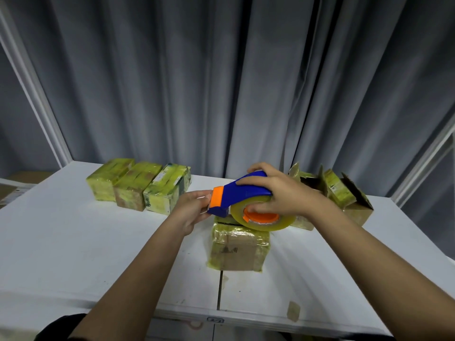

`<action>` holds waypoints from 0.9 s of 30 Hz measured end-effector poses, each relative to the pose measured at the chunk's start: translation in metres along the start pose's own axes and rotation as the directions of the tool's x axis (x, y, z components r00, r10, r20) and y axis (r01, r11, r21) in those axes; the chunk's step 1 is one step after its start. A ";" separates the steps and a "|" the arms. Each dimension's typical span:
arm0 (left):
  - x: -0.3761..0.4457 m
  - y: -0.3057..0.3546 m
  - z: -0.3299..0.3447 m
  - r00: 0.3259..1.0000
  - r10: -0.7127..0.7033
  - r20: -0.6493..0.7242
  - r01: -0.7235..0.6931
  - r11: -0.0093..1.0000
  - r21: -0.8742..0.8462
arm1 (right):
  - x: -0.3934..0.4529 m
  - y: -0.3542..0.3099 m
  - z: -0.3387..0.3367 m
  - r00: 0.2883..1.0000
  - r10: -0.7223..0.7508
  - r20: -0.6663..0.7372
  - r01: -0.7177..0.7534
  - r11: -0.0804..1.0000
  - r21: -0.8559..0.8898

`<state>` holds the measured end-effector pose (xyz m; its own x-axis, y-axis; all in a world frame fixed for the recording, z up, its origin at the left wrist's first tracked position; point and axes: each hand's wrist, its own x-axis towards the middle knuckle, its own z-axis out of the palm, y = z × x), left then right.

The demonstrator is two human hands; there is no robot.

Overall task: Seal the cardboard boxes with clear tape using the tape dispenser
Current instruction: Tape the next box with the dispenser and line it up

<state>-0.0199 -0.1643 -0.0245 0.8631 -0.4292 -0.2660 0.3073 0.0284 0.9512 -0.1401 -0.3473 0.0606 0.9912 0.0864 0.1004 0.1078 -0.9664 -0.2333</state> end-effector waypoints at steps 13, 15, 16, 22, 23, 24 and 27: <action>0.000 -0.003 -0.018 0.987 -0.114 0.116 0.137 0.966 -0.218 | 0.018 -0.010 -0.018 0.993 0.036 0.109 -0.021 0.991 -0.135; 0.002 -0.006 -0.018 0.985 -0.110 0.136 0.134 0.973 -0.190 | 0.016 -0.009 -0.017 0.990 0.043 0.134 -0.023 0.989 -0.148; 0.003 -0.008 -0.018 0.983 -0.114 0.142 0.140 0.972 -0.189 | 0.015 -0.008 -0.017 0.987 0.050 0.152 -0.025 0.986 -0.164; 0.003 -0.020 -0.015 0.969 -0.159 0.190 0.206 0.941 -0.267 | 0.012 -0.007 -0.016 0.992 0.026 0.126 0.003 0.974 -0.225; 0.002 -0.020 -0.014 0.970 -0.148 0.190 0.197 0.942 -0.272 | 0.012 -0.007 -0.015 0.994 0.015 0.111 0.010 0.975 -0.223; 0.001 -0.020 -0.013 0.972 -0.137 0.189 0.187 0.943 -0.276 | 0.012 -0.006 -0.015 0.995 0.004 0.099 0.018 0.975 -0.224; -0.001 -0.019 -0.012 0.977 -0.126 0.174 0.170 0.948 -0.270 | 0.014 -0.005 -0.012 0.997 -0.012 0.080 0.028 0.978 -0.208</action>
<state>-0.0215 -0.1533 -0.0439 0.7344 -0.5802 -0.3521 0.5463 0.1975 0.8140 -0.1278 -0.3444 0.0752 0.9928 0.1169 0.0256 0.1175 -0.9928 -0.0244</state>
